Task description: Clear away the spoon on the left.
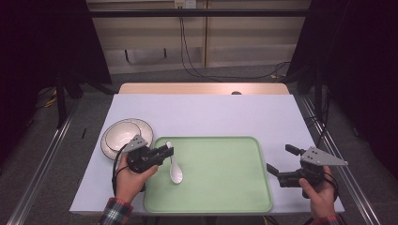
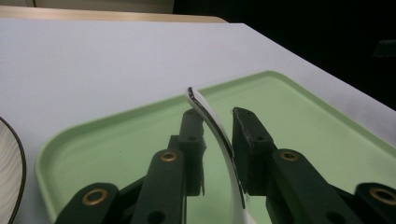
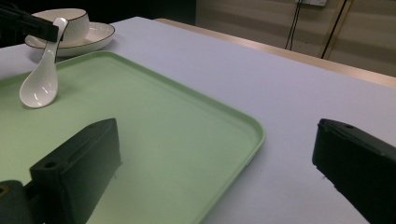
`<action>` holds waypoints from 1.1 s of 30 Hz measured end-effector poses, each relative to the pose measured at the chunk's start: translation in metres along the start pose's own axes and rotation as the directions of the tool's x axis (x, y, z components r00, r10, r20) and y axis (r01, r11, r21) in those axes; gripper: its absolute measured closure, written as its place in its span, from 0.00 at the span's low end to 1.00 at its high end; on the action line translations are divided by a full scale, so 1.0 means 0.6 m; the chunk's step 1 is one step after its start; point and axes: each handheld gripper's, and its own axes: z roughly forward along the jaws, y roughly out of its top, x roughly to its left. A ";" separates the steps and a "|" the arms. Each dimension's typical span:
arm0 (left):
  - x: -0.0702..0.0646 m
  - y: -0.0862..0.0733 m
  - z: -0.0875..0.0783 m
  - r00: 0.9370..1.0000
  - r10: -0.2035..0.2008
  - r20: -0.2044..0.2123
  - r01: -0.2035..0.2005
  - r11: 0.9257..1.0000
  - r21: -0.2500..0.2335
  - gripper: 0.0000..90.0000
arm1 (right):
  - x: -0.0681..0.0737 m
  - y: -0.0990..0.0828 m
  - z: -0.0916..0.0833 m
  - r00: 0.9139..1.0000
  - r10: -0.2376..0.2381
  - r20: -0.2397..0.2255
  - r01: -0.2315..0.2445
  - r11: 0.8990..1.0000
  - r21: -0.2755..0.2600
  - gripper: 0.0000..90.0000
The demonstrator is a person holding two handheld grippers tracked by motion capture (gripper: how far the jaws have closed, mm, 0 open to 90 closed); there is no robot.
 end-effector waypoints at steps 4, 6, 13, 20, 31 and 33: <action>0.005 -0.003 0.004 1.000 0.007 -0.008 -0.007 1.000 0.022 0.80 | -0.001 -0.001 -0.002 1.000 0.008 0.001 -0.008 1.000 0.000 0.01; 0.007 -0.004 0.005 1.000 0.011 -0.010 -0.011 1.000 0.026 0.80 | -0.001 -0.001 -0.005 1.000 0.016 0.005 -0.016 1.000 -0.004 0.01; 0.007 -0.006 0.007 0.999 0.033 -0.040 -0.032 0.999 0.033 0.79 | 0.001 -0.001 -0.003 1.000 0.009 0.000 -0.009 1.000 -0.001 0.01; 0.009 -0.009 0.010 0.998 0.035 -0.043 -0.034 0.999 0.038 0.77 | 0.001 -0.001 -0.002 1.000 0.005 -0.003 -0.005 1.000 0.000 0.01; 0.016 -0.014 0.019 0.998 0.039 -0.052 -0.035 0.997 0.068 0.74 | 0.002 -0.001 -0.001 1.000 0.005 -0.005 -0.005 1.000 0.002 0.01; 0.017 -0.015 0.021 0.998 0.035 -0.046 -0.031 0.997 0.071 0.74 | 0.002 -0.001 -0.001 1.000 0.001 -0.012 -0.001 1.000 0.002 0.01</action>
